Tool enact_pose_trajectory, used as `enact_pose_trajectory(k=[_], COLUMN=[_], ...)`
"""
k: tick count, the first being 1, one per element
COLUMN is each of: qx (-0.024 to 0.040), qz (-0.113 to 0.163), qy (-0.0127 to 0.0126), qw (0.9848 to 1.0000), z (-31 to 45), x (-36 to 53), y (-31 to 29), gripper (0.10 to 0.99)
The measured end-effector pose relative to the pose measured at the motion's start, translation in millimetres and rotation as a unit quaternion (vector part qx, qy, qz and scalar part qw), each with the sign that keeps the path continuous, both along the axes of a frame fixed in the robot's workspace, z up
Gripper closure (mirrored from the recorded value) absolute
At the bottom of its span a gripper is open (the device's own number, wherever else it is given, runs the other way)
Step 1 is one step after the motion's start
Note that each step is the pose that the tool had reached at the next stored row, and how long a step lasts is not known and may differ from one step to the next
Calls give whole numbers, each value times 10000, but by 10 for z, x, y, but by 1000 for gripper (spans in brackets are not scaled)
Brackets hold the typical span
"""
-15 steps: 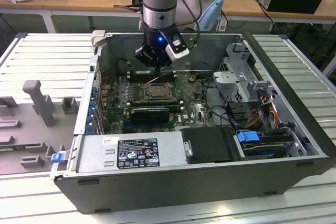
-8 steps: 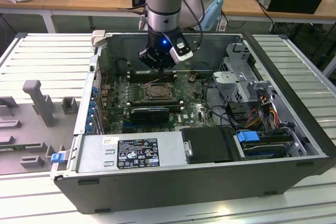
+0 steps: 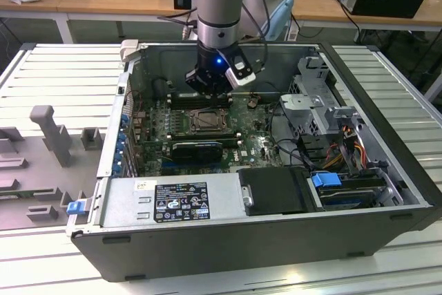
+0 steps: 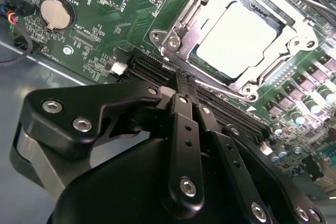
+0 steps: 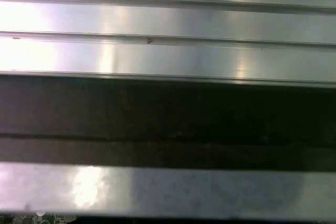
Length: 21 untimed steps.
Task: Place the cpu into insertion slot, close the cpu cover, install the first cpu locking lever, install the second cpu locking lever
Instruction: 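Install the first cpu locking lever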
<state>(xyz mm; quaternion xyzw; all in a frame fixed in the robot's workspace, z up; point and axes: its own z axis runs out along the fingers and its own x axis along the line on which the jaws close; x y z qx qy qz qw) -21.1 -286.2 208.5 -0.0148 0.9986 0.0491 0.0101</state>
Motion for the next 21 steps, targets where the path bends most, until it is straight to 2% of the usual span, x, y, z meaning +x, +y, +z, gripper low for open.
enact_pose_trajectory(k=[3, 9, 15, 21], qx=[-14, -105, -111, -164], qz=[2, 7, 6, 6], qy=[1, 5, 7, 22], qw=[10000, 9999, 9999, 9999], z=[-32, -59, -53, -56], x=[6, 11, 11, 11], y=[5, 18, 19, 18], gripper=[980, 980, 980, 980])
